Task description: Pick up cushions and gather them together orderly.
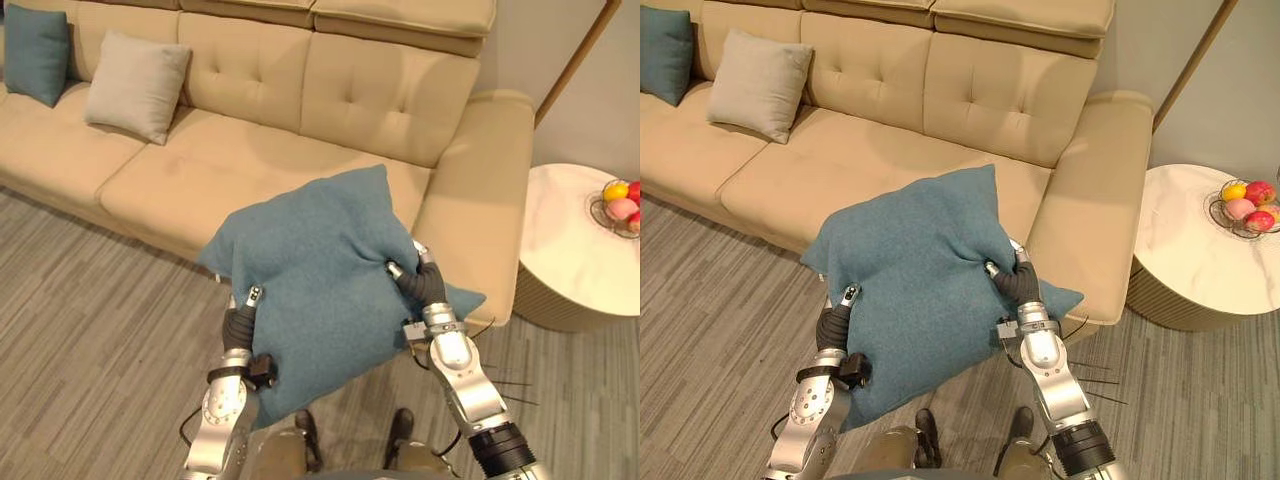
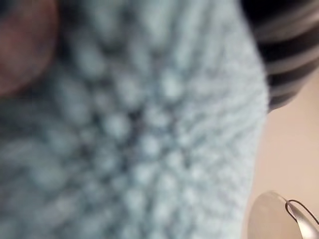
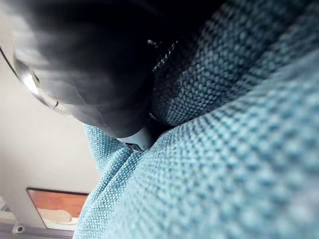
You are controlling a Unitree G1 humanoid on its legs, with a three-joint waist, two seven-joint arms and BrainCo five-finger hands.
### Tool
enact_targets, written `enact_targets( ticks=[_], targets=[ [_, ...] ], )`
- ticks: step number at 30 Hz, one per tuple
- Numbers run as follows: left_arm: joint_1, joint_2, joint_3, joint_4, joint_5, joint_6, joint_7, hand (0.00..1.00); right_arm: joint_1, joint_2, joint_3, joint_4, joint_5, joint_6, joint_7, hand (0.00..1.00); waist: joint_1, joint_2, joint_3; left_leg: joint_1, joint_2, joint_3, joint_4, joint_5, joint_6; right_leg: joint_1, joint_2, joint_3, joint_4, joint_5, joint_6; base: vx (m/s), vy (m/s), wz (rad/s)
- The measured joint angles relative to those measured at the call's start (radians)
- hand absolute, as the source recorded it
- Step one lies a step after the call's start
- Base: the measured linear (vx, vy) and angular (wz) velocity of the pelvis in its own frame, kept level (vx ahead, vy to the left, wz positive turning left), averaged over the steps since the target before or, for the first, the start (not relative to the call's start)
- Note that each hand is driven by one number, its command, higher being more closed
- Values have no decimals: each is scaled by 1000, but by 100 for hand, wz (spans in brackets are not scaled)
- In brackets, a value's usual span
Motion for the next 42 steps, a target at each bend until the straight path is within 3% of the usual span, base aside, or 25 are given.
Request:
enact_targets(
  ticks=[1, 3, 6, 9, 11, 12, 13, 14, 15, 16, 17, 18, 19, 20, 22, 24, 25, 26, 28, 31, 32, 33, 36, 38, 42],
  targets=[
    [5, 0, 0, 0, 0, 1, -4, 100, 1, 0, 0, 0, -1, 1, 0, 100, -1, -1, 0, -1, -11, 1, 8, -12, 8, -12, -15, 0, 37, -21, -1, -23, 160, 3],
    [22, 6, 0, 0, 1, 1, -19, 100, 9, -1, 1, 1, -6, 8, 2, 100, -15, -14, 1, 4, -46, -22, 22, -34, 23, -52, -66, 21, 189, -95, -54, 5, 116, 28],
    [42, 14, 1, -2, 2, 3, -20, 100, 9, -1, 8, 23, -23, 11, 18, 100, -25, -19, 2, 38, -67, -54, 34, -51, 62, -132, -92, 113, 387, -92, -85, 155, 72, 35],
    [45, 21, 2, -4, 2, 3, -19, 100, 4, -1, 13, 44, -23, 13, 20, 100, -29, -22, 0, 56, -65, -117, 29, -70, 71, -180, -29, 125, 421, -174, -65, 188, -32, 44],
    [42, 19, 1, -3, 2, 4, -19, 100, 1, -11, 13, 45, -22, 13, 21, 100, -37, -17, 4, 80, -64, -146, -5, -70, 65, -218, 38, 163, 349, -170, -61, 205, -94, 51],
    [38, 18, -1, 0, 2, 9, -20, 100, 2, -25, 13, 49, -22, 15, 26, 100, -57, -8, 10, 124, -64, -175, -41, -72, 48, -227, 82, 163, 230, -123, -52, 308, -135, 58],
    [37, 18, -1, 2, 2, 10, -20, 100, 4, -27, 13, 50, -22, 16, 27, 100, -66, -9, 10, 146, -65, -183, -55, -75, 37, -226, 93, 162, 169, -92, -50, 428, -187, 79],
    [36, 22, -2, 1, 2, 10, -20, 100, 9, -27, 13, 50, -21, 16, 29, 100, -82, -24, 6, 187, -79, -199, -66, -86, 2, -216, 99, 163, 46, -16, -42, 389, -187, 58],
    [33, 27, -5, 2, 3, 10, -20, 100, 13, -26, 12, 50, -21, 16, 29, 100, -87, -38, 4, 203, -92, -209, -65, -95, -13, -212, 96, 165, 15, 9, -54, 394, -244, 76],
    [17, 25, -21, 18, 10, 13, -20, 100, 34, -36, -2, 49, -20, 15, 30, 100, -94, -41, -4, 227, -95, -239, -39, -141, -39, -211, 88, 189, 61, 135, -114, 412, -264, 53],
    [13, -9, -30, 33, 22, 18, -30, 100, 55, -54, -18, 49, -19, 18, 34, 100, -88, 24, -30, 236, -33, -238, -7, -165, -69, -215, 127, 147, 115, 53, -118, 434, -237, 47],
    [8, -15, -35, 33, 22, 17, -35, 100, 61, -55, -26, 48, -19, 18, 34, 100, -90, 39, -39, 213, -16, -236, 40, -168, -89, -213, 138, 130, 118, 38, -129, 459, -207, 17],
    [-10, -23, -35, 41, 22, 17, -41, 100, 65, -51, -41, 48, -19, 19, 34, 100, -88, 52, -42, 134, 38, -219, 215, -136, -142, -193, 174, 117, 114, 7, -144, 470, -199, -9],
    [-12, -27, -35, 56, 22, 17, -44, 100, 67, -52, -42, 48, -19, 20, 34, 100, -82, 56, -40, 82, 96, -191, 378, -78, -154, -153, 214, 122, 97, -5, -155, 466, -217, -26],
    [-7, -33, -35, 95, 21, 18, -58, 100, 84, -53, -42, 46, -19, 21, 34, 100, -74, 60, -33, 28, 188, -125, 626, -44, -128, -44, 276, 152, 43, -19, -175, 514, -164, -63],
    [-1, -36, -36, 97, 21, 18, -63, 100, 108, -53, -46, 21, -19, 20, 34, 100, -71, 47, -34, -3, 207, -58, 679, -78, -73, 20, 286, 187, 6, -26, -182, 435, -78, -65],
    [-5, -42, -36, 97, 21, 18, -74, 100, 124, -53, -57, -8, -19, 20, 34, 100, -73, 43, -35, -37, 203, -26, 627, -107, -36, 46, 285, 223, -21, -25, -181, 412, -30, -64],
    [-6, -45, -35, 97, 21, 18, -80, 100, 127, -53, -63, -12, -19, 20, 34, 100, -72, 43, -35, -52, 196, -29, 569, -114, -26, 56, 285, 249, -30, -24, -181, 462, 14, -81],
    [-10, -49, -35, 98, 23, 23, -82, 100, 129, -53, -67, -9, -20, 21, 34, 100, -64, 43, -35, -65, 174, -82, 400, -116, -34, 74, 285, 305, -32, -24, -179, 297, 94, -96],
    [-15, -48, -35, 98, 34, 33, -81, 100, 129, -51, -70, -2, -21, 21, 34, 100, -57, 46, -35, -32, 122, -251, 123, -63, -108, 111, 281, 401, -21, -48, -127, 255, 225, -117],
    [-15, -51, -35, 98, 42, 33, -81, 100, 131, -52, -72, 0, -21, 21, 34, 100, -57, 61, -41, 3, 129, -275, -3, 36, -108, 126, 288, 440, -21, -69, -94, 194, 336, -119],
    [-15, -57, -36, 98, 47, 33, -81, 100, 130, -53, -75, 3, -22, 20, 34, 100, -59, 89, -50, 13, 149, -281, -34, 107, -158, 119, 306, 478, -21, -81, -75, 157, 362, -116],
    [-30, -20, -32, 102, 56, 33, -75, 100, 135, -2, -80, 17, -22, 20, 35, 100, -75, 27, -57, 63, 89, -152, -90, 99, -120, 100, 229, 564, -40, -70, -23, 118, 331, -93],
    [-32, -16, -30, 99, 57, 33, -72, 100, 132, 1, -77, 18, -22, 21, 35, 100, -69, 16, -59, 82, 67, -64, -116, 100, -106, 79, 197, 618, -80, -32, 7, 34, 213, -92],
    [-51, 8, 8, 85, 76, 34, -55, 100, 91, 9, -43, 38, -26, 21, 34, 100, -56, 9, -56, 80, 62, 45, -134, 92, -91, 31, 184, 645, -148, 48, -3, -17, 104, -96]
  ],
)
